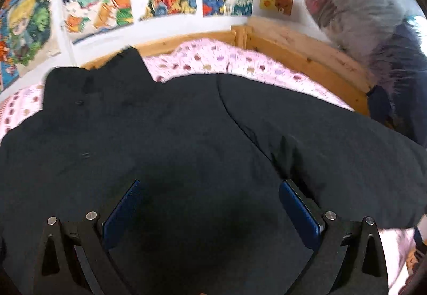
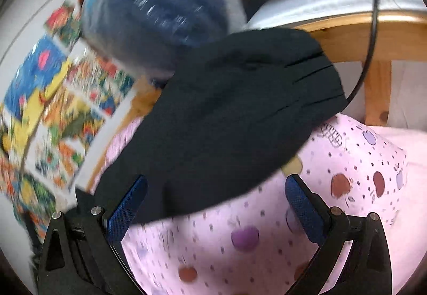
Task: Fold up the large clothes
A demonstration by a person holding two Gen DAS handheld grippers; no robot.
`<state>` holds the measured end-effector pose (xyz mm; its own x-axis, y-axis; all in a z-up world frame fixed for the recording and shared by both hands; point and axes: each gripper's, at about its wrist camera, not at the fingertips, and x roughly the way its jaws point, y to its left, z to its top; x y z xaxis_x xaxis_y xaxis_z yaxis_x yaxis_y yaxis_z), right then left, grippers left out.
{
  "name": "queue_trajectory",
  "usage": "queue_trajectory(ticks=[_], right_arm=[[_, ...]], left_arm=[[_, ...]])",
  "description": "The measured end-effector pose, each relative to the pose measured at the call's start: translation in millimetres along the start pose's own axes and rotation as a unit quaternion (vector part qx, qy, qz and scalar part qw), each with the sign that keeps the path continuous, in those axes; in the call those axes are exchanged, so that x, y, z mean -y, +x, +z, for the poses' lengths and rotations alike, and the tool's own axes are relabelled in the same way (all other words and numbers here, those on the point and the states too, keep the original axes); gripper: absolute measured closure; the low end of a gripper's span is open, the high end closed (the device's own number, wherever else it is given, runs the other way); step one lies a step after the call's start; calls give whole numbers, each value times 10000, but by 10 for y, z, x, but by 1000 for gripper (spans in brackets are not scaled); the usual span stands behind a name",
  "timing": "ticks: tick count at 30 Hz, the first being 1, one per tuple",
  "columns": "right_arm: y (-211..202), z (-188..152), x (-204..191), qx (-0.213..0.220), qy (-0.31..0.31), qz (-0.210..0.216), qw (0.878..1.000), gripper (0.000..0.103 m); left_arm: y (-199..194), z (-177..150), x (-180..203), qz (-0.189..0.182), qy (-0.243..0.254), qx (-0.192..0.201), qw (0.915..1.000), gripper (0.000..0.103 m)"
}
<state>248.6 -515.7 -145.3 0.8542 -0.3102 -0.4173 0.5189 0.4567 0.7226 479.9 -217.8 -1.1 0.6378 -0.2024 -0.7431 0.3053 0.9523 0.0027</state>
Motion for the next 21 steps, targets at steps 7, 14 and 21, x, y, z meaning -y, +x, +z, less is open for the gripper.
queue_trajectory(ticks=[7, 14, 21], right_arm=[[145, 91, -51, 227, 185, -382, 9988, 68], [-8, 150, -511, 730, -603, -440, 9945, 93], [-441, 116, -1613, 1384, -2254, 175, 9642, 95]], left_arm=[[661, 38, -8, -370, -427, -782, 9953, 0], [668, -10, -97, -645, -551, -853, 9927, 0], [114, -40, -677, -945, -991, -684, 9882, 0]])
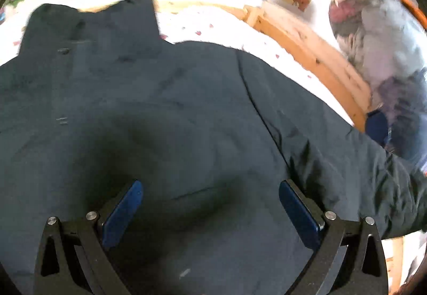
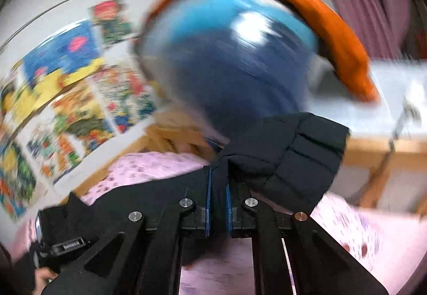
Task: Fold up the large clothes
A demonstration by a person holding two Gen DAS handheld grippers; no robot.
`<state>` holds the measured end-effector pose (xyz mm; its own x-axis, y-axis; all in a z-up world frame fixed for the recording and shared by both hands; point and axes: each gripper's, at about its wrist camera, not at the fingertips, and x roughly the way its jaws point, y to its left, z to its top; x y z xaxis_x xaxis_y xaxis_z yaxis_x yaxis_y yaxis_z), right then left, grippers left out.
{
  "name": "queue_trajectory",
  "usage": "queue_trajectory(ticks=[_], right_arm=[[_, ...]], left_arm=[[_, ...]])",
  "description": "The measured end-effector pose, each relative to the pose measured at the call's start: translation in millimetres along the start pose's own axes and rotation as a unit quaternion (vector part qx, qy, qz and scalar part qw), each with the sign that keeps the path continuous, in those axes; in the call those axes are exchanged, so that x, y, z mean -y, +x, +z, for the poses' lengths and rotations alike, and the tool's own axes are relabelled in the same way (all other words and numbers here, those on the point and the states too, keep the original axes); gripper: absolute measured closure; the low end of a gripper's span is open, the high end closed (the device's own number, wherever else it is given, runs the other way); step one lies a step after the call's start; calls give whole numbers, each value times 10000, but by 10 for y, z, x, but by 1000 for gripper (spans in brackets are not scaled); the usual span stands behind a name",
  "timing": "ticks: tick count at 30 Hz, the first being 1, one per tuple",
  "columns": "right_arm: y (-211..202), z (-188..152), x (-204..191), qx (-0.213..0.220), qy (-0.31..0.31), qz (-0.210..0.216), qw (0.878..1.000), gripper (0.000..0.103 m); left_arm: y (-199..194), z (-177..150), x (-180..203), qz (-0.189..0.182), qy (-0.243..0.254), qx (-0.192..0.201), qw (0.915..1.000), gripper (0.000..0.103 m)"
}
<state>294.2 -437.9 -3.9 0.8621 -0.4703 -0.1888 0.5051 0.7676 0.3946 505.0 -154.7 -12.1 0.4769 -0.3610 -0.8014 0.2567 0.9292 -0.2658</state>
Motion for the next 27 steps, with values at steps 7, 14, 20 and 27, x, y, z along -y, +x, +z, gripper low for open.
queue_trajectory(ticks=[7, 14, 20, 27], right_arm=[[-323, 68, -1338, 224, -1624, 1185, 9793, 95], [-715, -516, -2498, -18, -3363, 2101, 9180, 95], [-1123, -1393, -2993, -789, -4493, 2588, 8514, 95], [-1394, -2332, -3193, -1600, -5526, 2666, 7733, 95]], left_arm=[[-960, -137, -785, -120, -442, 397, 9982, 0], [-1842, -510, -1576, -63, -866, 876, 9924, 0], [-2160, -921, -2227, -267, -1558, 1074, 9816, 1], [-2030, -1324, -2715, -1085, -2448, 1036, 9579, 2]])
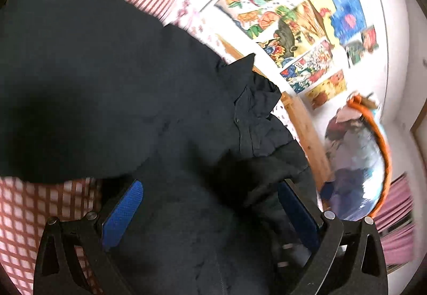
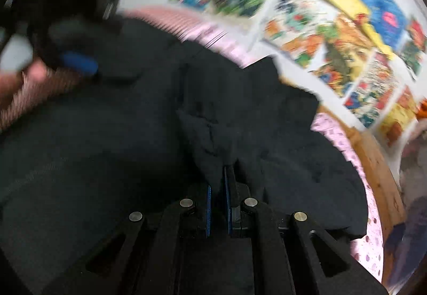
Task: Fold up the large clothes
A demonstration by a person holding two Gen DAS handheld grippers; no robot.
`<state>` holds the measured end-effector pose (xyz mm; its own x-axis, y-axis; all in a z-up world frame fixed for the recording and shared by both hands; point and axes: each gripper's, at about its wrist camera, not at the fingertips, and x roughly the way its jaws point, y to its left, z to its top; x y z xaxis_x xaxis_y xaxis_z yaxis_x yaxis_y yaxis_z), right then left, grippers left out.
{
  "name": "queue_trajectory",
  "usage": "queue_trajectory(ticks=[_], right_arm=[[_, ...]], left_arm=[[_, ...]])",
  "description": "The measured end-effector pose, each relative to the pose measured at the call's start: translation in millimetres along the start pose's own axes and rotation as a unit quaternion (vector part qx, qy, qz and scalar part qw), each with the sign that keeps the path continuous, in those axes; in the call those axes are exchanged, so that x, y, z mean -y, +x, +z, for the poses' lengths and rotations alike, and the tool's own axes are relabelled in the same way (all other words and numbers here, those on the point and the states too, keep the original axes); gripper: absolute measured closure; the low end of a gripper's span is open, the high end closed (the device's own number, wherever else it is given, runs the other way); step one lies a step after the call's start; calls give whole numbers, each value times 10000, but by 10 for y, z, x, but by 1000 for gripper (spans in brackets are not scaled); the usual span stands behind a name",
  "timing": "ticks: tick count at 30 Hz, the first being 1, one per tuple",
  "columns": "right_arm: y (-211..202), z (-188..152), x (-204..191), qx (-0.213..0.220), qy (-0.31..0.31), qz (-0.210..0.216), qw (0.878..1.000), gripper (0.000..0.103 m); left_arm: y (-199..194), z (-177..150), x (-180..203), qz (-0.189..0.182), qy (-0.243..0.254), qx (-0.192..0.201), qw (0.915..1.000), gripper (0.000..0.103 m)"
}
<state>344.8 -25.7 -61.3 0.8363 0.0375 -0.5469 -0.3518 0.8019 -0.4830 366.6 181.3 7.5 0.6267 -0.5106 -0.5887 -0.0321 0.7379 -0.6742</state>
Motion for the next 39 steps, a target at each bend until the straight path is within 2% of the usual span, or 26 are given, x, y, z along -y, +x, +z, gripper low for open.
queue_trajectory(ticks=[3, 6, 9, 11, 13, 14, 16, 19, 21, 23, 24, 27, 29, 33, 36, 39], right_arm=[[-94, -58, -251, -57, -288, -66, 9995, 95], [-173, -37, -292, -136, -227, 70, 9996, 94], [-333, -99, -206, -165, 27, 614, 9980, 87], [-473, -168, -71, -38, 272, 1015, 9945, 68], [-695, -318, 58, 117, 592, 1402, 9883, 55], [-779, -388, 110, 160, 682, 1505, 9861, 53], [-963, -570, 168, 175, 746, 1401, 9872, 52], [-1087, -768, 293, 172, 807, 1136, 9901, 51], [-1163, -927, 360, 132, 951, 882, 9915, 51], [-1150, -1006, 506, 72, 1191, 741, 9901, 51], [-1168, -1063, 574, 40, 1379, 675, 9881, 51], [-1020, -1045, 955, -12, 1832, 479, 9819, 51], [-967, -1075, 1202, -40, 2156, 257, 9761, 51], [-670, -969, 1694, -117, 2685, 112, 9631, 51], [-355, -851, 1903, -276, 2851, 266, 9577, 51], [-85, -757, 1924, -486, 2788, 283, 9587, 51]], left_arm=[[83, -31, -133, -319, -261, -89, 9991, 2], [173, -21, -118, -418, -225, -130, 9988, 2], [289, 3, -12, -410, -50, -221, 9989, 3], [357, 0, 35, -255, 90, -343, 9990, 3], [477, -11, 90, -91, 194, -512, 9985, 3], [516, -10, 113, -18, 230, -572, 9981, 3], [624, -19, 163, 160, 345, -698, 9968, 7], [715, -39, 180, 547, 464, -807, 9942, 34], [721, -69, 176, 775, 542, -764, 9926, 74], [722, -95, 202, 926, 614, -707, 9913, 87], [688, -125, 277, 979, 843, -523, 9902, 93], [566, -224, 631, 1199, 1828, 81, 9758, 97], [450, -241, 839, 1266, 2303, 468, 9637, 98], [278, -146, 1068, 1604, 2751, 1092, 9416, 98], [294, -21, 1035, 1923, 2864, 1111, 9320, 98], [469, 12, 914, 2284, 2987, 874, 9225, 98]])
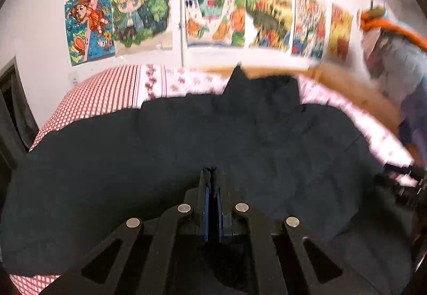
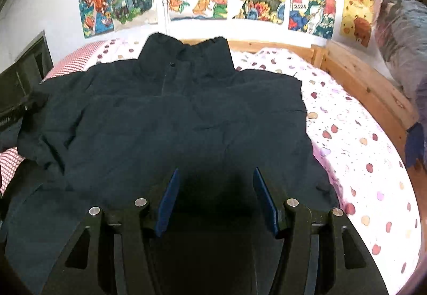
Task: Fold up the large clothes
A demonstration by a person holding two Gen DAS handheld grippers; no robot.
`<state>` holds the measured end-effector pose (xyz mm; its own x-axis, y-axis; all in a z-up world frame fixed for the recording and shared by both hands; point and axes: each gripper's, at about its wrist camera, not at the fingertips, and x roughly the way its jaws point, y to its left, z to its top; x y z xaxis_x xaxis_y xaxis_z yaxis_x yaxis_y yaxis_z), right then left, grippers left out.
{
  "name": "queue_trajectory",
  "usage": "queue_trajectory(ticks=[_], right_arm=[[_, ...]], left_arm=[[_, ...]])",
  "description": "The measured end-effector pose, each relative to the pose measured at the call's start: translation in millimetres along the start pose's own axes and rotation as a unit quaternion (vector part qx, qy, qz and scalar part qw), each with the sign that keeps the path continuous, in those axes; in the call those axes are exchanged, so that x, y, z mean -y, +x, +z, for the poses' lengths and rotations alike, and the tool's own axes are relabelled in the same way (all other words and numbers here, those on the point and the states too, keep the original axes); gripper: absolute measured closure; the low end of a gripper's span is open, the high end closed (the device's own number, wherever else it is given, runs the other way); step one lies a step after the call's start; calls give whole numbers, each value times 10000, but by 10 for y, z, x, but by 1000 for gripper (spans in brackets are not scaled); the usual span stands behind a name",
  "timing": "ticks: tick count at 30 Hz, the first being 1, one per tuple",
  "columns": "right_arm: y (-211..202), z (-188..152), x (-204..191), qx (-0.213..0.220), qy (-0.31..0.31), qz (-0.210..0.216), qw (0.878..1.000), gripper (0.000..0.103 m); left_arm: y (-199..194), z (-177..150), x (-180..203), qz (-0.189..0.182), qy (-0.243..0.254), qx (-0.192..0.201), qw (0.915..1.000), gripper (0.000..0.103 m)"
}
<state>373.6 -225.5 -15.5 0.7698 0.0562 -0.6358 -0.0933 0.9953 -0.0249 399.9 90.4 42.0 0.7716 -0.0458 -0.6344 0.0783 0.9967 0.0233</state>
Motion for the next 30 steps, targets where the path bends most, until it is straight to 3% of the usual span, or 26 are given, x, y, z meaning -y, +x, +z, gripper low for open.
queue_trajectory(ticks=[5, 9, 11, 14, 16, 17, 19, 20, 21, 24, 30], right_arm=[[562, -31, -4, -685, 58, 32, 9976, 51], [709, -156, -11, -877, 333, 136, 9955, 49], [690, -171, -44, -893, 326, 97, 9954, 46], [582, -156, -99, -875, 263, -17, 9958, 41], [458, -125, -136, -833, 242, 65, 9962, 41], [389, -81, -159, -802, 199, 134, 9965, 40], [217, -24, -301, -672, 50, 228, 9975, 32], [131, 19, -402, -581, -45, 291, 9979, 29], [57, 70, -511, -504, -123, 374, 9980, 28], [-86, 207, -766, -417, -205, 715, 9964, 28], [-149, 439, -1401, -361, -382, 1301, 9901, 25]], left_arm=[[333, -129, -71, 111, -173, -593, 9980, 98], [490, -186, -159, 102, -397, -989, 9943, 97], [485, -196, -200, 89, -540, -1079, 9927, 93], [328, -224, -293, -269, -871, -957, 9912, 93], [117, -242, -361, -454, -1027, -763, 9907, 85], [45, -245, -380, -486, -1055, -694, 9908, 74], [-164, -276, -475, -667, -1174, -485, 9897, 45], [-291, -310, -554, -742, -1307, -359, 9880, 21], [-385, -333, -618, -780, -1434, -242, 9863, 16], [-660, -413, -853, -867, -1770, -121, 9803, 16], [-1023, -728, -1458, -652, -2372, -62, 9692, 13]])
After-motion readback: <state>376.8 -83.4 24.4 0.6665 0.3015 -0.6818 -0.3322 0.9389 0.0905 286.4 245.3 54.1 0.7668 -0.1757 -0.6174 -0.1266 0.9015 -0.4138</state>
